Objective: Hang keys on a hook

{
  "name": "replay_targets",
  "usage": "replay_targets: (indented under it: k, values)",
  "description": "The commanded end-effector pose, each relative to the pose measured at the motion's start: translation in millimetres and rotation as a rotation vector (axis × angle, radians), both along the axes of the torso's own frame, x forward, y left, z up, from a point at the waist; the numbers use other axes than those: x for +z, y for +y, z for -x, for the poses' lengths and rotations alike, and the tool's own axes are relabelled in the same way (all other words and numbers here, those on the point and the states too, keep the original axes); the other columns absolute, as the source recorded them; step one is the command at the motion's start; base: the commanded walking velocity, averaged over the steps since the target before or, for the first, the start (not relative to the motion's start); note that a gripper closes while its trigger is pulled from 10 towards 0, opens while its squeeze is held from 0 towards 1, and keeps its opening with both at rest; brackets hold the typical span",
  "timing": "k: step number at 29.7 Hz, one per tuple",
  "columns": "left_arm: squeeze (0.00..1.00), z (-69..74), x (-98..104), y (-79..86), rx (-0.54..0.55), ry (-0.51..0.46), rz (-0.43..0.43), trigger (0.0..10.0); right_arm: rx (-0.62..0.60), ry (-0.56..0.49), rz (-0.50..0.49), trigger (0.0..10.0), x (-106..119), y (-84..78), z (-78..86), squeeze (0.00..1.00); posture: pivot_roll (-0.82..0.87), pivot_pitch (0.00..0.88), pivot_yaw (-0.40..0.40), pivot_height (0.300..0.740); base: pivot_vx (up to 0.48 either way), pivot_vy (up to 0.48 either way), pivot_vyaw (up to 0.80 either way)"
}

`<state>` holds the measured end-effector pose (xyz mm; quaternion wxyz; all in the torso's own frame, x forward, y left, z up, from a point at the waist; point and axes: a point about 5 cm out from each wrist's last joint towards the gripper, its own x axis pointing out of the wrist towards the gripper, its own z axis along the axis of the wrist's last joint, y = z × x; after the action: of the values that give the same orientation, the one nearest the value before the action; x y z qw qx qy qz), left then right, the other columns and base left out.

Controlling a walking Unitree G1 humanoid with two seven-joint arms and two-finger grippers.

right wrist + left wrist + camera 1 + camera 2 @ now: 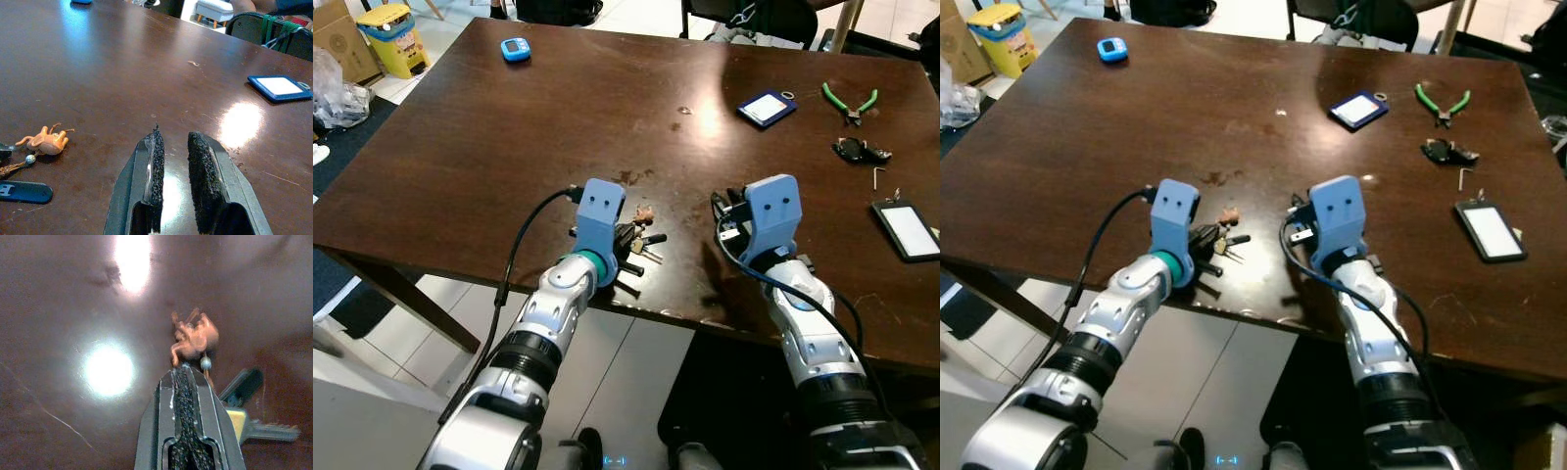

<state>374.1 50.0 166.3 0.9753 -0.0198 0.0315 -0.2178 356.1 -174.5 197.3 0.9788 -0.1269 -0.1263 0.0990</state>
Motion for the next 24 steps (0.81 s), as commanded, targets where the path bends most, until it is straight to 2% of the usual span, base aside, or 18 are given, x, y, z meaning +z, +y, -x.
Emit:
replay_targets:
  k: [1,2,3,4,6,8,11,12,13,18,19,21,24]
  values:
    - [0.0,2.7,4,2.1,0.012,-0.028,0.02,0.0,-0.005,0.021,-0.003,10.0,-6,-1.1,1.5,0.0,-0.1,0.218,0.153,0.74,0.0,0.0,0.0]
    - [0.0,4.7,15,2.4,0.014,-0.073,0.042,0.0,-0.004,0.02,-0.004,10.0,-6,-0.7,1.1,0.0,-0.1,0.217,0.151,0.74,0.0,0.0,0.0]
    - [0.0,4.7,15,2.4,0.014,-0.073,0.042,0.0,-0.004,0.02,-0.004,10.0,-6,-0.7,1.1,0.0,-0.1,0.217,0.151,0.74,0.0,0.0,0.0]
    - [0.0,9.4,28,2.8,0.004,-0.124,0.064,0.0,-0.002,0.019,-0.005,10.0,-5,0.1,0.5,0.0,-0.1,0.216,0.149,0.74,0.0,0.0,0.0]
    - [0.0,9.4,28,2.8,0.004,-0.124,0.064,0.0,-0.002,0.019,-0.005,10.0,-5,0.1,0.5,0.0,-0.1,0.216,0.149,0.74,0.0,0.0,0.0]
    - [0.0,24.1,46,6.1,-0.025,-0.208,0.055,0.0,0.002,0.016,-0.009,10.0,-3,1.0,-0.8,0.0,-0.09,0.211,0.144,0.74,0.0,0.0,0.0]
    - [0.0,24.1,46,6.1,-0.025,-0.208,0.055,0.0,0.002,0.016,-0.009,10.0,-3,1.0,-0.8,0.0,-0.09,0.211,0.144,0.74,0.0,0.0,0.0]
    - [0.0,32.3,48,9.9,-0.042,-0.226,0.027,0.0,0.004,0.015,-0.01,10.0,-3,1.7,-1.3,0.0,-0.08,0.211,0.144,0.74,0.0,0.0,0.0]
    - [0.0,39.9,42,16.3,-0.052,-0.213,-0.031,10.0,0.006,0.014,-0.011,10.0,-3,2.2,-1.7,0.0,-0.08,0.206,0.142,0.74,0.0,0.0,0.0]
    - [0.0,51.1,28,22.8,-0.095,-0.172,-0.088,10.0,0.007,0.013,-0.012,10.0,-3,2.1,-2.1,0.0,-0.08,0.203,0.141,0.74,0.0,0.0,0.0]
    - [1.0,54.7,21,22.0,-0.116,-0.142,-0.093,10.0,0.005,0.013,-0.01,10.0,-3,1.1,-2.4,0.0,-0.08,0.199,0.138,0.74,0.0,0.0,0.0]
    - [1.0,58.7,13,16.4,-0.148,-0.108,-0.08,10.0,0.002,0.011,-0.007,10.0,-2,-0.5,-2.9,0.0,-0.09,0.196,0.137,0.74,0.0,0.0,0.0]
    - [1.0,60.9,12,14.8,-0.155,-0.098,-0.077,10.0,0.001,0.01,-0.007,10.0,-1,-0.8,-3.0,0.0,-0.09,0.196,0.137,0.74,0.0,0.0,0.0]
